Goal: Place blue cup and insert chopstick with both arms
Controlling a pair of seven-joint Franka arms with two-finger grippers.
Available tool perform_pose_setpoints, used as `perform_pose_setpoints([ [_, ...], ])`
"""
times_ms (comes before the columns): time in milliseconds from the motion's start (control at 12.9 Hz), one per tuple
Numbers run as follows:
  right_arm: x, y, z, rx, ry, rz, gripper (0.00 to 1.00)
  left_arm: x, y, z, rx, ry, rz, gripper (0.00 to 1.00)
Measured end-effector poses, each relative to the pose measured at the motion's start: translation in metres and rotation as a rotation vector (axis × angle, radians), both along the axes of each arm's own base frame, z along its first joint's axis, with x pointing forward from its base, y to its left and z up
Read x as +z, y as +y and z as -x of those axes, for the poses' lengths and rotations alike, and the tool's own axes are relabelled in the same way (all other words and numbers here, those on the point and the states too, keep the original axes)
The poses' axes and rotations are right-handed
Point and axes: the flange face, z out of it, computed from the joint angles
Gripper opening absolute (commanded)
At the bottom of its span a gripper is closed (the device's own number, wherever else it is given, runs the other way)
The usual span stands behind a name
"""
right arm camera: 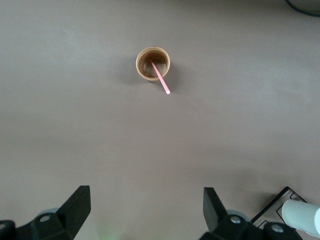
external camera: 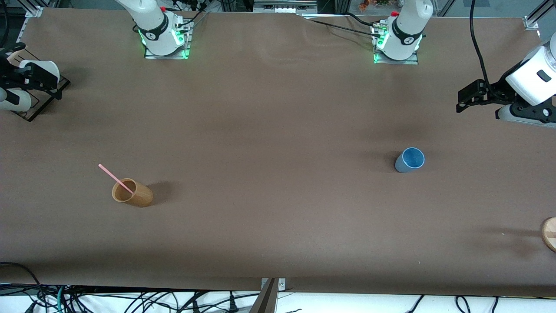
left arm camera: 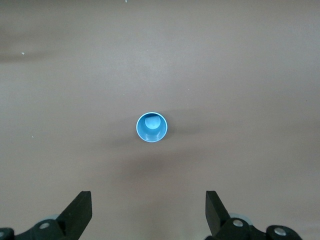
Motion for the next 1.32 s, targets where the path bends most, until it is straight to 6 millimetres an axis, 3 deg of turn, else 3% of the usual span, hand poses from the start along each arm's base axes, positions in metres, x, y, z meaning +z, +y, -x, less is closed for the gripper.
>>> perform_pose_setpoints([
  [388, 0.0, 0.0, 0.0, 0.0, 0.0, 0.0, 1.0, -0.009, 0.0, -0.004, 0.001, 0.016, -0.001, 1.0],
  [699, 0.0, 0.0, 0.0, 0.001, 0.0, 0.0, 1.0, -0.039, -0.002, -0.019, 0.002, 0.061, 0.008, 1.0],
  [854, -0.001, 0.0, 0.0, 0.001, 0.002, 0.0, 1.0, -0.065, 0.001, -0.029, 0.008, 0.104, 0.004, 1.0],
  [1087, -0.003, 0.0, -0.001, 0.001, 0.006, 0.0, 1.0, -0.112, 0.028, -0.046, 0.056, 0.172, 0.002, 1.0],
  [1320, -0.004, 0.0, -0.002, 0.001, 0.007, 0.001, 1.0, -0.156, 0.041, -0.056, 0.079, 0.178, 0.002, 1.0],
])
